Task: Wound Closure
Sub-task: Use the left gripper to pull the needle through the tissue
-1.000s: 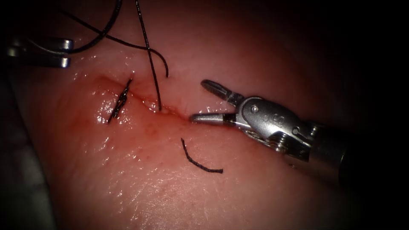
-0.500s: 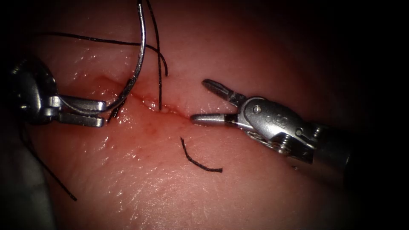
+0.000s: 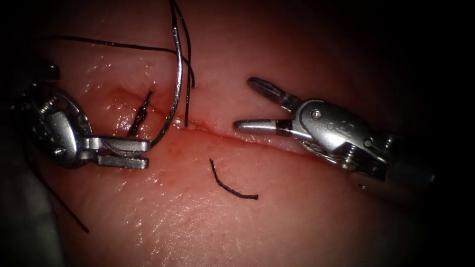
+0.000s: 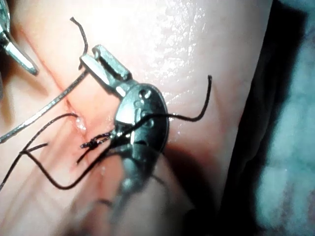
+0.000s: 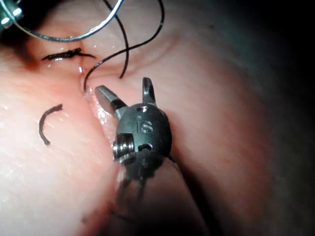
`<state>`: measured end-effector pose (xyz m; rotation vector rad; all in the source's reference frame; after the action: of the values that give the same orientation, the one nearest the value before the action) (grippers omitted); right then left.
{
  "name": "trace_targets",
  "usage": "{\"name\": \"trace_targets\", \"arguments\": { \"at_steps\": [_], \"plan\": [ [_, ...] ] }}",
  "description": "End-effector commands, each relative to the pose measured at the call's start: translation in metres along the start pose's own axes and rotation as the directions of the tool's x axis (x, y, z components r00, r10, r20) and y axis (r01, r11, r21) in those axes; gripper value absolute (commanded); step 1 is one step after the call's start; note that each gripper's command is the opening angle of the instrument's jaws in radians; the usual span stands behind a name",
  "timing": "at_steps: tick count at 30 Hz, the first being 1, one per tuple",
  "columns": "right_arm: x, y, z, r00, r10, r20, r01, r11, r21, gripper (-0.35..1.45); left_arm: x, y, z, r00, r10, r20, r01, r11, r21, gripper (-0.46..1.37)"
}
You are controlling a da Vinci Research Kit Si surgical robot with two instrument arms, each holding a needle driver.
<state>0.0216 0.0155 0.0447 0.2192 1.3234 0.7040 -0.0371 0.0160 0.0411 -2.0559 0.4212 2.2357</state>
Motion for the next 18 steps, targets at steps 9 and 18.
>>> {"name": "trace_targets", "arguments": {
  "at_steps": [9, 18],
  "plan": [
    [0.0030, -0.0007, -0.0002, 0.948, 0.318, 0.008, -0.318, 0.948, -0.017, 1.12, -0.0002, 0.0009, 0.0006, 0.996, 0.077, 0.050, -0.076, 0.997, -0.011, -0.35],
    [0.0038, -0.0017, 0.0000, 0.851, 0.525, -0.003, -0.525, 0.850, -0.037, 1.12, -0.0001, 0.0022, 0.0022, 0.980, 0.179, 0.088, -0.177, 0.984, -0.023, -0.35]
  ]
}}
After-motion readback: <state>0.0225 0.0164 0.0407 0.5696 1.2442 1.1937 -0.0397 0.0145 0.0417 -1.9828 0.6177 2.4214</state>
